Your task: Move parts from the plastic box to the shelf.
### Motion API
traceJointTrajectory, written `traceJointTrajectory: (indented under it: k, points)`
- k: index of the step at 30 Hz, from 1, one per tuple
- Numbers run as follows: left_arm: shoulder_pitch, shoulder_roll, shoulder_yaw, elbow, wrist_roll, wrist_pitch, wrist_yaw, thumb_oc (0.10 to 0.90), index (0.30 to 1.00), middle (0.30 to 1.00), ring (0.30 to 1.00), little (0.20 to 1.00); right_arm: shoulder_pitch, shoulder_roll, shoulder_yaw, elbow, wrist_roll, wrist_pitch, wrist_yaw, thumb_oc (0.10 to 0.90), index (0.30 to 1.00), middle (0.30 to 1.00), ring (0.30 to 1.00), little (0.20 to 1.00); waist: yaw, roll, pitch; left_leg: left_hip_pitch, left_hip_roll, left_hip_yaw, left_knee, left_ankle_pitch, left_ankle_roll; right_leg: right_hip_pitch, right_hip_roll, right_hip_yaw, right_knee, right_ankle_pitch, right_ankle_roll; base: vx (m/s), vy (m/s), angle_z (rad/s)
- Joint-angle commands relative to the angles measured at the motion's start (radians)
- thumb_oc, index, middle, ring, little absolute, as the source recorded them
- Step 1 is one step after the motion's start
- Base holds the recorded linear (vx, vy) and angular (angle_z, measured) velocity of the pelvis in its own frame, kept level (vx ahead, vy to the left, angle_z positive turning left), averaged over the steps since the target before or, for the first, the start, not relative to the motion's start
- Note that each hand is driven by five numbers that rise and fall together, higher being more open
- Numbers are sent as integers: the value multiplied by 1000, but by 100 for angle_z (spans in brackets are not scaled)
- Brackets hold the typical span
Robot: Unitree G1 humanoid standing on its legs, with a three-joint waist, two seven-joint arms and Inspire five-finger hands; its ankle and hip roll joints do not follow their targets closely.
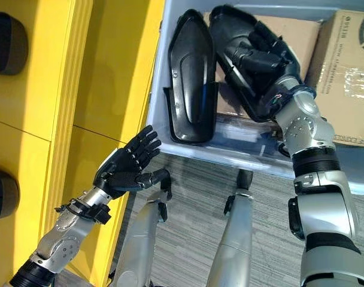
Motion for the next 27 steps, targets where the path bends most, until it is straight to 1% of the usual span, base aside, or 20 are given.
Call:
traceJointTrajectory:
  k: [1,3,5,6,9,11,14,16,17,18,20,21,22,23,24,25,26,27]
  points:
    - [29,28,31,-141,-28,-81,-42,900,1000,1000,1000,1000,-4,-44,19,-19,102,-45,-64,900,1000,1000,1000,1000,11,81,19,-53,-88,20,76,-160,108,47,50,-68,143,-260,-93,6,-55,7]
    - [44,38,30,-146,-20,-93,-49,900,1000,1000,1000,1000,2,-49,-5,-19,129,-47,-65,900,1000,1000,1000,1000,17,82,19,-78,-90,15,96,-167,115,29,52,-66,158,-263,-93,13,-66,4]
    - [49,37,29,-146,-7,-100,-51,900,1000,1000,1000,1000,10,-45,-12,-22,134,-52,-63,900,1000,1000,1000,1000,19,83,19,-83,-91,13,100,-169,117,29,53,-65,159,-264,-92,6,-22,0]
    - [50,38,29,-147,-7,-103,-51,900,1000,1000,1000,1000,15,-38,-19,-26,161,-60,-68,900,1000,1000,1000,1000,19,85,19,-84,-92,15,100,-170,119,28,53,-63,157,-264,-92,0,0,0]
    - [55,39,39,-146,-9,-107,-67,900,1000,1000,1000,1000,33,-24,-42,-32,196,-72,-57,900,1000,1000,1000,1000,17,89,19,-80,-95,19,104,-174,121,34,56,-61,157,-265,-93,7,5,-2]
    - [54,37,42,-146,-15,-103,-73,900,1000,1000,1000,1000,43,-13,-55,-41,237,-67,-49,900,1000,1000,1000,1000,16,92,19,-72,-97,24,102,-175,123,42,57,-59,154,-266,-93,0,0,0]
    - [52,33,38,-137,-14,-105,-79,900,1000,1000,1000,1000,47,9,-62,-61,265,-68,-44,900,1000,1000,1000,1000,13,96,19,-62,-100,30,93,-172,123,51,62,-56,147,-265,-94,0,0,0]
    - [52,30,36,-131,-11,-111,-85,900,1000,1000,1000,1000,48,19,-62,-72,280,-89,-39,900,1000,1000,1000,1000,12,98,19,-57,-101,32,87,-168,122,56,65,-55,141,-263,-95,-4,11,-2]
    - [53,28,34,-128,-12,-117,-95,900,1000,1000,1000,1000,53,30,-62,-99,292,-102,-1,900,1000,1000,1000,1000,11,99,19,-52,-100,35,81,-165,123,60,67,-55,133,-260,-94,0,0,0]
    - [54,28,34,-127,-13,-124,-102,900,1000,1000,1000,1000,57,36,-60,-120,296,-112,13,900,1000,1000,1000,1000,10,100,19,-50,-100,37,76,-163,123,63,67,-55,128,-258,-94,-33,16,-1]
    - [61,29,35,-128,-16,-133,-107,900,1000,1000,1000,1000,69,68,-44,-229,305,-163,51,900,1000,1000,1000,1000,9,100,19,-38,-98,41,55,-151,121,74,68,-57,107,-249,-92,-39,10,-2]
    - [64,29,36,-128,-17,-133,-108,900,1000,1000,1000,1000,71,74,-40,-249,309,-178,72,900,1000,1000,1000,1000,9,100,19,-34,-97,42,51,-148,120,77,68,-57,103,-247,-92,-46,16,-6]
    - [70,24,36,-124,-11,-135,-114,900,1000,1000,1000,1000,94,111,-19,-361,331,-208,90,900,1000,1000,1000,1000,5,98,19,-24,-93,44,38,-139,117,86,67,-58,90,-239,-88,-36,12,-8]
    - [73,24,36,-123,-12,-136,-117,900,1000,1000,1000,1000,105,120,-17,-386,345,-215,101,900,1000,1000,1000,1000,3,97,19,-20,-93,44,35,-137,117,89,66,-59,87,-237,-87,-49,15,-10]
    - [78,19,39,-121,-9,-142,-123,900,1000,1000,1000,1000,120,141,-8,-447,375,-228,108,900,1000,1000,1000,1000,0,95,19,-14,-91,48,26,-131,115,94,68,-59,80,-232,-85,-28,5,-9]
    - [80,20,40,-121,-9,-142,-124,900,1000,1000,1000,1000,124,143,-8,-451,375,-230,107,900,1000,1000,1000,1000,-1,94,19,-12,-92,48,25,-130,115,95,68,-59,79,-231,-85,-35,16,-8]
    - [85,13,41,-120,-6,-148,-131,900,1000,1000,1000,1000,149,166,6,-519,365,-233,102,900,1000,1000,1000,1000,-5,93,19,-3,-91,52,19,-128,116,101,68,-59,69,-227,-82,-29,37,-5]
    - [95,4,43,-114,-8,-156,-148,900,1000,1000,1000,1000,174,200,31,-597,333,-250,74,900,1000,1000,1000,1000,-10,92,19,9,-87,57,13,-124,116,109,68,-57,63,-223,-82,-32,46,-3]
